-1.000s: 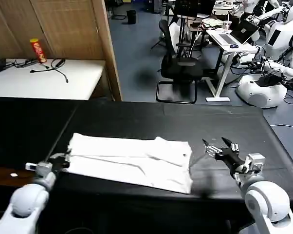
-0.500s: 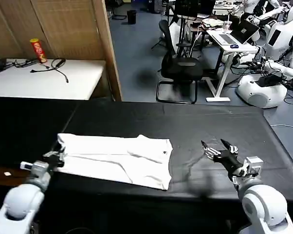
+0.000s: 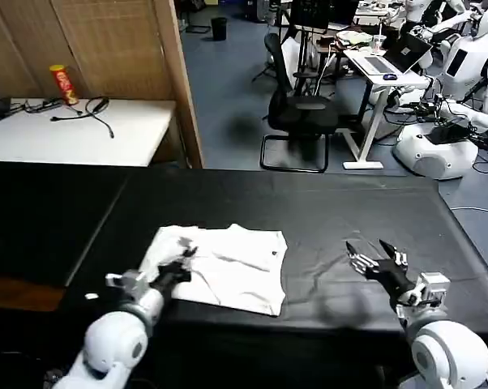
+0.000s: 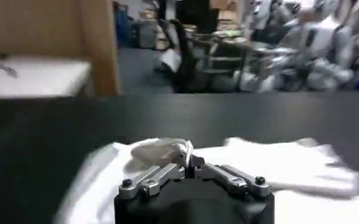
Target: Fold and organize the clothes.
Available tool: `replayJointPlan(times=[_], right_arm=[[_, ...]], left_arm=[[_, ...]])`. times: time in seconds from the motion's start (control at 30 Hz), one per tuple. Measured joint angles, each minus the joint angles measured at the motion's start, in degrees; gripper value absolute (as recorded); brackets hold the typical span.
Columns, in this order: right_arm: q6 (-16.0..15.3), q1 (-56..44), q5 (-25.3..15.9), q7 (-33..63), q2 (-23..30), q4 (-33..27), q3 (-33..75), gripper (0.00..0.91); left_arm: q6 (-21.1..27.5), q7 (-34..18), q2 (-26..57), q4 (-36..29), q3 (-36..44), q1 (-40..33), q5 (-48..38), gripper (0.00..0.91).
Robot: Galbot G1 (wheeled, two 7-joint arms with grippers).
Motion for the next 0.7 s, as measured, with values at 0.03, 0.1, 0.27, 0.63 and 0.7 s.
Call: replayJointPlan(times=[0.03,0.1,0.27,0.63,0.7], right_arm=[[0.00,-0.10,-0.26,-0.04,0.19,0.02,-0.13,0.878],[0.00,-0.29,-0.54,-0.16,0.37,0.02,-0.26,0.878],[0.06,-0.76,-1.10,-0.36,0.47,-0.03,-0.32,0.878],[0.11,-0.92,-2.55,-0.62,1.00,-0.51,-1.35,0.878],[0.12,-0.90,-2.68,-0.66,1.01,-0.56,-1.58,0.878]], left_arm=[[0.01,0.11,-0.25,0.25,0.87,-0.47,-0.49,0.000],[0.47,0.14,-1.17,0.60,2.54,-1.41,-2.29,0.000],[1.99,-0.56,-3.03,0.56,5.46,-2.87,-6.28,0.000],[3.71,-2.31,-6.10,1.11,7.91,-4.62,-10.65,0.000],[3.65,-2.27,-6.61,1.10,8.05,-4.55,-10.73,0.000]])
